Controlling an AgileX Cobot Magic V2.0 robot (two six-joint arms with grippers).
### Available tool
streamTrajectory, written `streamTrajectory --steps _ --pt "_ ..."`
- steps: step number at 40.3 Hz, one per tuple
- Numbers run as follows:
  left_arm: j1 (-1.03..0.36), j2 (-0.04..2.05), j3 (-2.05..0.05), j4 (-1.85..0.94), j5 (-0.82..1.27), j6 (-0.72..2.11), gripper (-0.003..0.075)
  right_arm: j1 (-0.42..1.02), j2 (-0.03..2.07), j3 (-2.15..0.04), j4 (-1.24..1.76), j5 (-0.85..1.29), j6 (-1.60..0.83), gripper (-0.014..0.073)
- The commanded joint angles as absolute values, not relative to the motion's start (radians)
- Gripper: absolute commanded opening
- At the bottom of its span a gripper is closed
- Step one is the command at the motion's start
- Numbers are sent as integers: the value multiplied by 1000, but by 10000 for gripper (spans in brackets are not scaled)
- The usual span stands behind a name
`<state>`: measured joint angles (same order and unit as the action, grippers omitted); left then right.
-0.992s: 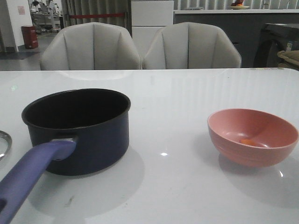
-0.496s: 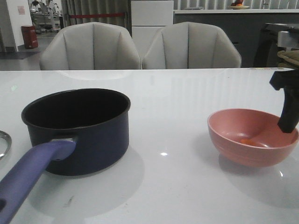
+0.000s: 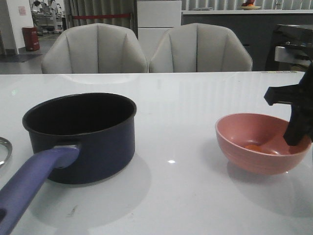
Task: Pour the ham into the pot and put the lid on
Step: 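Grasp the rim of the pink bowl with the right gripper, then lift the pink bowl and carry it over the saucepan with right gripper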
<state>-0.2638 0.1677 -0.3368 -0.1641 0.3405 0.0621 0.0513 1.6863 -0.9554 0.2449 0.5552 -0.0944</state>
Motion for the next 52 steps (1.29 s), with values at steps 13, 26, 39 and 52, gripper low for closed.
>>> streamTrajectory --steps 13,26,39,52 --pt "-272 178 -361 -169 256 64 385 136 1495 -996 266 428 -128 132" --pt "-272 178 -361 -169 256 64 385 439 1397 -996 137 162 -128 138" --pt "-272 178 -361 -169 256 64 385 580 1417 -995 136 -208 -166 138" --pt "-272 178 -361 -169 256 64 385 663 1566 -995 140 -601 -321 138"
